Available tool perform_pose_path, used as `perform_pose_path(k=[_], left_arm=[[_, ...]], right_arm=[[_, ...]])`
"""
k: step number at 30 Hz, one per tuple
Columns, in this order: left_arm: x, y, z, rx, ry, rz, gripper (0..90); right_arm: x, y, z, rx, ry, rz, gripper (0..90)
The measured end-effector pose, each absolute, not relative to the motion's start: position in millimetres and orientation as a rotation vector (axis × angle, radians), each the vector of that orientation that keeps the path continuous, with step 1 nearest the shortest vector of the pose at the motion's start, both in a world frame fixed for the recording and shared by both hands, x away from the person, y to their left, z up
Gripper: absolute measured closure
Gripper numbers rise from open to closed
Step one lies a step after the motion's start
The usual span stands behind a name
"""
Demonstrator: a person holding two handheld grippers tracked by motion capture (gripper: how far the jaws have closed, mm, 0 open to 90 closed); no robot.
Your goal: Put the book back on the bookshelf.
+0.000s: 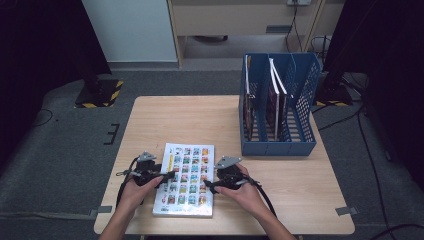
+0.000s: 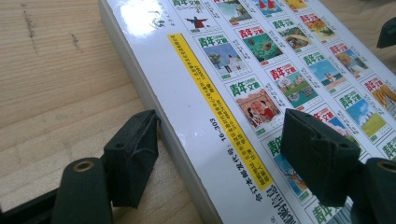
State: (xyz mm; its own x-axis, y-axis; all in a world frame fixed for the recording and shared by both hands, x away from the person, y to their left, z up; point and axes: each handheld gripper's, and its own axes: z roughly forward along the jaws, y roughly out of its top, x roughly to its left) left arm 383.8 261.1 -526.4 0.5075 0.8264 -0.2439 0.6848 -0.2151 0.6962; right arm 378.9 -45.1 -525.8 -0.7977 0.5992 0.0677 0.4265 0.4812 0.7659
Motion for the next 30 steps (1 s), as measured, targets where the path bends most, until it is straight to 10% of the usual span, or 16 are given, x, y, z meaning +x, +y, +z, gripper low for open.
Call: perform_pose_path(k=[30], left_arm=[[375,232,-510,1.981,1.160,0.226,54.1]], right_arm=[[380,-43,-536,1.006,2.513,1.339,22.9]])
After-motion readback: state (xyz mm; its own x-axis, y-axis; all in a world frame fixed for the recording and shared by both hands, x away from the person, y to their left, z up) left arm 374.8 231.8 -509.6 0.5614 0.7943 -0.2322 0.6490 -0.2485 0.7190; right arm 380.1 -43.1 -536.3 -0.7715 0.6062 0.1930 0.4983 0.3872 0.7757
